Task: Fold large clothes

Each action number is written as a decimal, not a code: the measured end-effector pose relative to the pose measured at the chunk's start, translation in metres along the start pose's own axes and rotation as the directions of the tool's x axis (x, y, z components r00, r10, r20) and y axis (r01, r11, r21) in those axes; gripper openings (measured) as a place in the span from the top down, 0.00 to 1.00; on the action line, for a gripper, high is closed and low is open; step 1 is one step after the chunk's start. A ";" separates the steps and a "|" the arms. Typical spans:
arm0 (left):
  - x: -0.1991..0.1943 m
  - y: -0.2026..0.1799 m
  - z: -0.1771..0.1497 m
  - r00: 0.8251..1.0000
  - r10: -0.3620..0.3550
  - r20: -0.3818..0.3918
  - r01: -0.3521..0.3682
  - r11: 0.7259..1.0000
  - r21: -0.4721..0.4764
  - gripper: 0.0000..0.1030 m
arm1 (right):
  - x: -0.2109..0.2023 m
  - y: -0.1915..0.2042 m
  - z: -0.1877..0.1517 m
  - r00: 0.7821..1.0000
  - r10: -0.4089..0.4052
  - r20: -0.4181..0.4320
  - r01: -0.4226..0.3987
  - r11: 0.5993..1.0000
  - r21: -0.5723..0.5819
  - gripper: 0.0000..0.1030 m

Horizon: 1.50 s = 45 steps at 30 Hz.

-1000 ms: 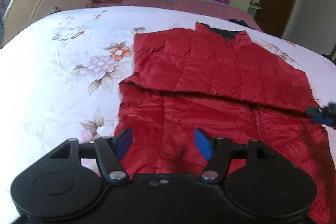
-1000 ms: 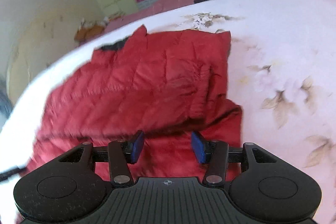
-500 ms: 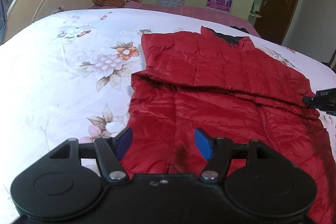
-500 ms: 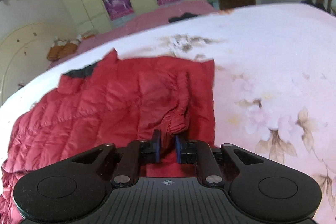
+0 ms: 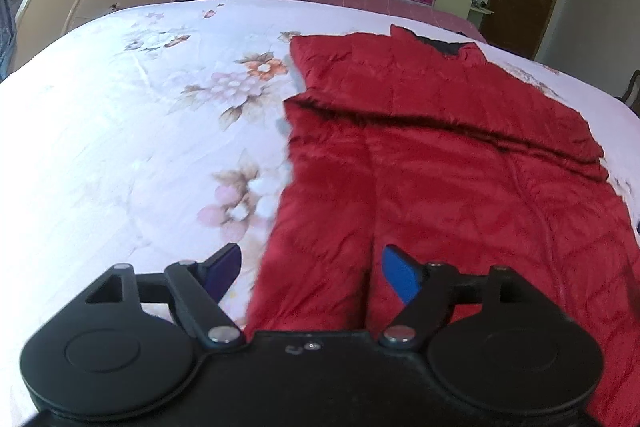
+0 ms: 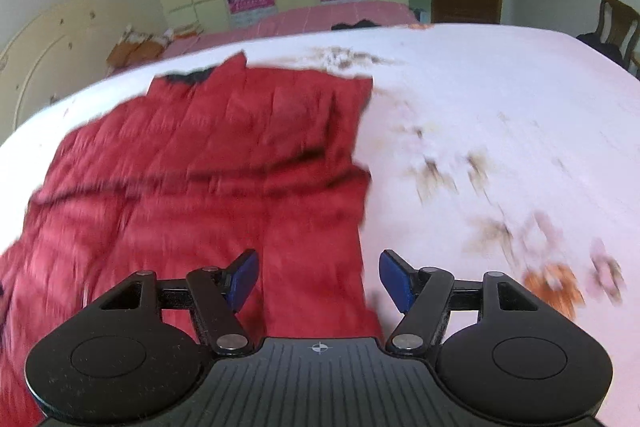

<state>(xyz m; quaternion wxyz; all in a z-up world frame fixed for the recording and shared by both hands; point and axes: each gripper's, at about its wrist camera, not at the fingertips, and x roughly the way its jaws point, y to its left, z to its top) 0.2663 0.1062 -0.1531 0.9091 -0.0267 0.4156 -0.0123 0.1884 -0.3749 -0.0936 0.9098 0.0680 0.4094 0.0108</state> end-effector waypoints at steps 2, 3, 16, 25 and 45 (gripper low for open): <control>-0.006 0.005 -0.007 1.000 0.002 -0.001 -0.002 1.000 0.007 0.26 | -0.010 -0.002 -0.015 1.000 -0.012 -0.011 0.012 1.000 -0.003 0.36; -0.009 0.008 -0.010 1.000 0.001 -0.006 -0.001 1.000 0.010 0.25 | -0.013 -0.004 -0.023 1.000 -0.014 -0.023 0.014 1.000 0.004 0.33; -0.037 0.042 -0.062 0.994 -0.074 -0.075 0.073 0.997 -0.022 0.30 | -0.052 -0.025 -0.091 0.995 -0.031 -0.091 0.033 0.999 0.027 0.15; -0.052 0.042 -0.083 0.983 -0.148 -0.107 0.147 0.989 -0.019 0.45 | -0.073 -0.021 -0.115 0.994 0.009 -0.112 -0.004 0.999 0.049 0.31; -0.082 0.043 -0.042 0.952 -0.306 0.014 0.305 0.946 -0.108 0.92 | -0.115 -0.007 -0.074 0.993 0.120 0.012 -0.120 0.988 0.093 0.88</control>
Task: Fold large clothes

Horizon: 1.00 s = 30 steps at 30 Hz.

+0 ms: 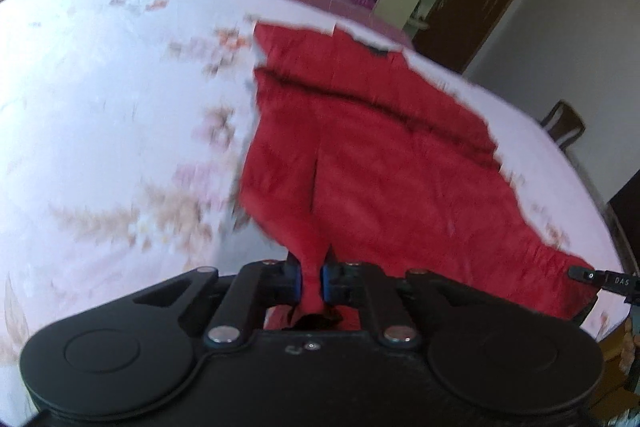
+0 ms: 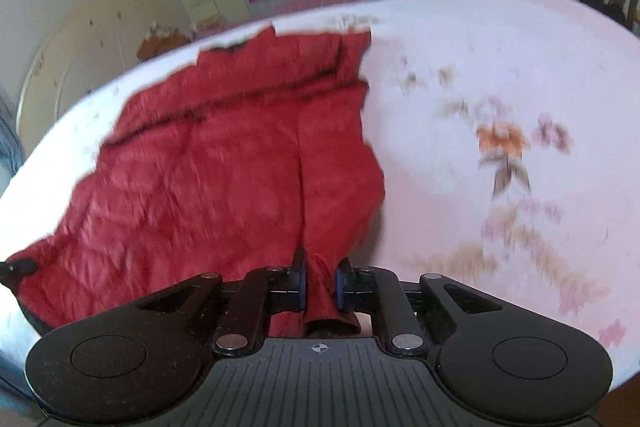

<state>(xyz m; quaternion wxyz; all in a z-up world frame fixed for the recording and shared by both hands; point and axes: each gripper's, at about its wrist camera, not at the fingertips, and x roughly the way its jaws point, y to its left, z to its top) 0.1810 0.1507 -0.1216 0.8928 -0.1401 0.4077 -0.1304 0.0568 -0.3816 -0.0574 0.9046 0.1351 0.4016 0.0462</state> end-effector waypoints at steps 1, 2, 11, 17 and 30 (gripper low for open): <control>-0.001 -0.002 0.006 1.000 -0.006 0.016 0.007 1.000 -0.003 0.92 | -0.002 0.001 0.008 1.000 0.002 0.021 -0.002 1.000 0.001 0.88; -0.001 -0.004 0.013 0.999 -0.013 0.033 0.013 1.000 -0.009 0.92 | -0.003 0.003 0.015 0.999 0.002 0.039 -0.002 1.000 -0.001 0.88; 0.028 -0.025 0.087 0.989 -0.007 0.151 0.010 1.000 -0.015 0.92 | 0.027 0.000 0.093 0.987 0.021 0.159 -0.023 1.000 0.012 0.88; 0.067 -0.036 0.133 0.982 0.024 0.189 -0.023 1.000 -0.005 0.92 | 0.068 -0.003 0.146 0.981 0.018 0.192 -0.019 1.000 0.003 0.88; 0.151 -0.047 0.223 0.954 0.133 0.269 -0.139 0.990 0.004 0.92 | 0.162 -0.019 0.236 0.977 -0.023 0.213 0.015 0.999 0.037 0.88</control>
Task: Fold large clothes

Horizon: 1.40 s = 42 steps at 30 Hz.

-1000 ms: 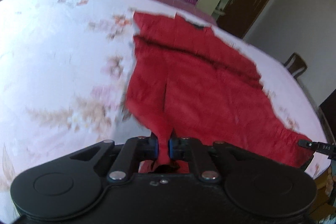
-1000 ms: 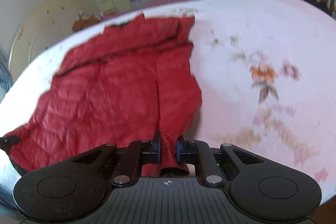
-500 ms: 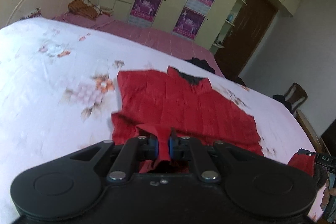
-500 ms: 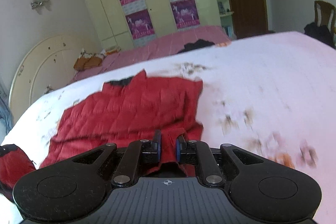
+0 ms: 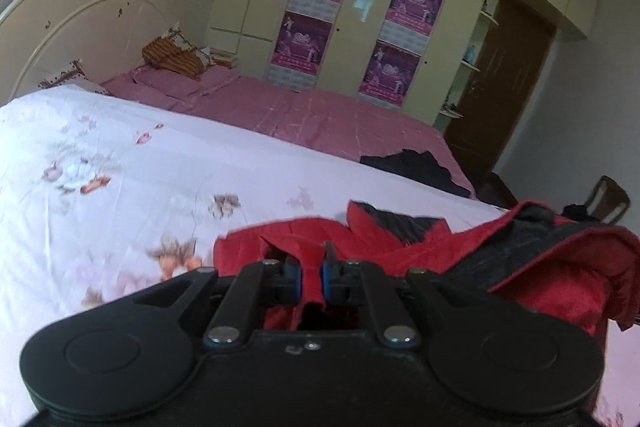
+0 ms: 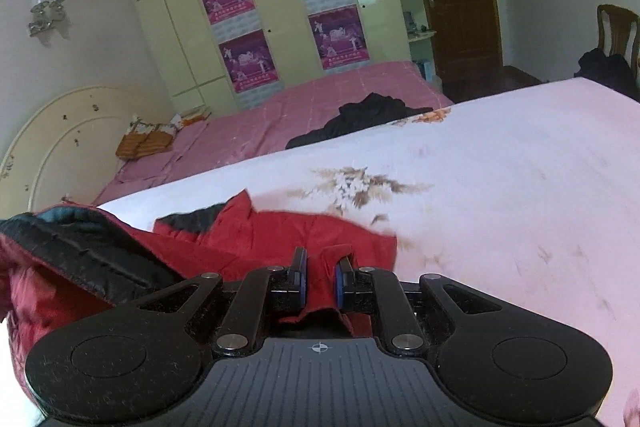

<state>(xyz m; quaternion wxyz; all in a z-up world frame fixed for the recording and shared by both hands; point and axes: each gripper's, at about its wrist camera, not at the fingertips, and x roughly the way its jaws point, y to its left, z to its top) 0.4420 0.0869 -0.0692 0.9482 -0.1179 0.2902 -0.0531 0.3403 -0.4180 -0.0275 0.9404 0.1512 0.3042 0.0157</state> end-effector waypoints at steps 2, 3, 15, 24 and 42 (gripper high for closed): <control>0.013 -0.003 0.008 1.000 0.020 0.006 -0.020 1.000 0.012 0.92 | 0.017 -0.001 0.011 1.000 -0.010 0.000 0.010 1.000 -0.005 0.88; 0.021 -0.004 0.012 0.999 0.033 0.007 -0.033 0.999 0.016 0.92 | 0.024 -0.001 0.015 1.000 -0.016 0.001 0.016 1.000 -0.008 0.88; 0.107 -0.015 0.028 0.984 0.165 -0.073 -0.160 0.985 0.072 0.92 | 0.127 -0.013 0.037 0.995 -0.067 -0.077 0.068 0.998 0.010 0.88; 0.145 -0.009 0.031 0.971 0.212 -0.107 -0.203 0.975 0.086 0.86 | 0.168 -0.030 0.040 0.987 -0.073 -0.142 0.084 0.994 0.075 0.87; 0.147 0.000 0.048 0.977 0.212 0.022 -0.212 0.977 -0.001 0.03 | 0.173 -0.029 0.055 0.989 -0.146 -0.036 0.147 0.988 0.042 0.07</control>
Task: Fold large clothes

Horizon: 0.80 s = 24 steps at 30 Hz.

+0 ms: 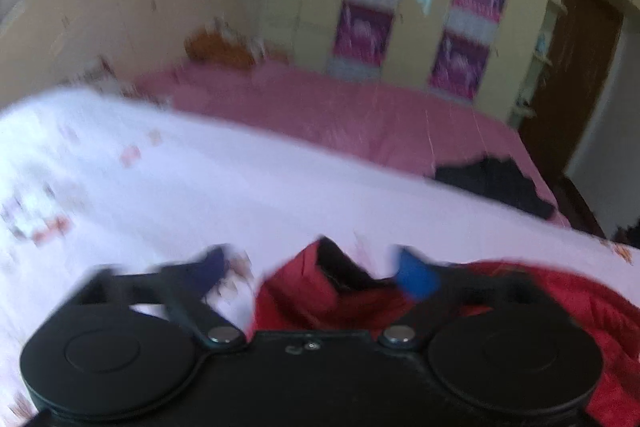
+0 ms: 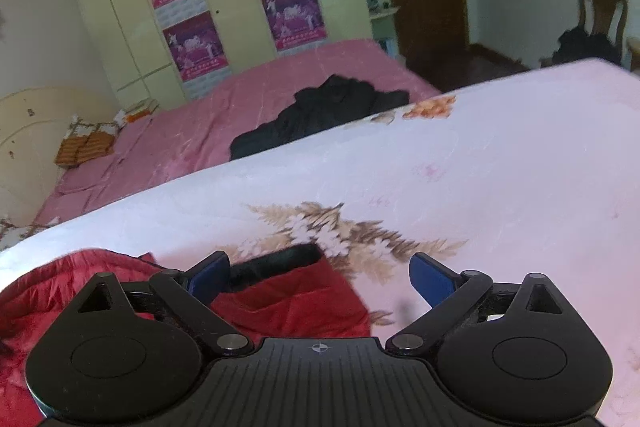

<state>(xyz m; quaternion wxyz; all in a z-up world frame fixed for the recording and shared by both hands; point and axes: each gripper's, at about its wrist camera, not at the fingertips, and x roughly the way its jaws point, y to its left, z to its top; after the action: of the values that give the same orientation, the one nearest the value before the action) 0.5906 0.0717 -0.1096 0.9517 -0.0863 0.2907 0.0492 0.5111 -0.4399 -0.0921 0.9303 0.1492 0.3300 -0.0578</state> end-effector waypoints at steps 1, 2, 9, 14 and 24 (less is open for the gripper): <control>-0.003 -0.001 0.000 1.000 -0.003 0.021 0.003 1.000 0.013 0.04 | -0.003 0.000 0.001 1.000 0.001 0.014 -0.001 1.000 -0.003 0.07; -0.005 -0.002 0.001 1.000 -0.008 0.019 0.007 0.999 0.032 0.06 | -0.006 0.000 0.002 1.000 0.000 0.028 0.000 1.000 -0.007 0.07; -0.027 -0.030 -0.018 0.994 -0.107 -0.019 0.109 0.979 0.170 0.11 | -0.032 0.032 -0.007 0.996 0.064 0.059 -0.055 0.988 -0.146 0.27; -0.015 -0.063 -0.046 0.990 -0.110 -0.088 0.129 0.958 0.254 0.24 | -0.016 0.074 -0.038 0.991 0.126 -0.032 -0.130 0.970 -0.203 0.40; 0.022 -0.045 -0.072 0.993 0.022 -0.118 0.006 0.973 0.232 0.22 | 0.043 0.087 -0.076 0.998 -0.023 -0.050 0.005 0.946 -0.325 0.40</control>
<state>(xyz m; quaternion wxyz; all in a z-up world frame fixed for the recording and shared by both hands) 0.5761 0.0150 -0.1751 0.9359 0.0238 0.3511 0.0133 0.5167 -0.3338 -0.1546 0.9326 -0.0068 0.3607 -0.0055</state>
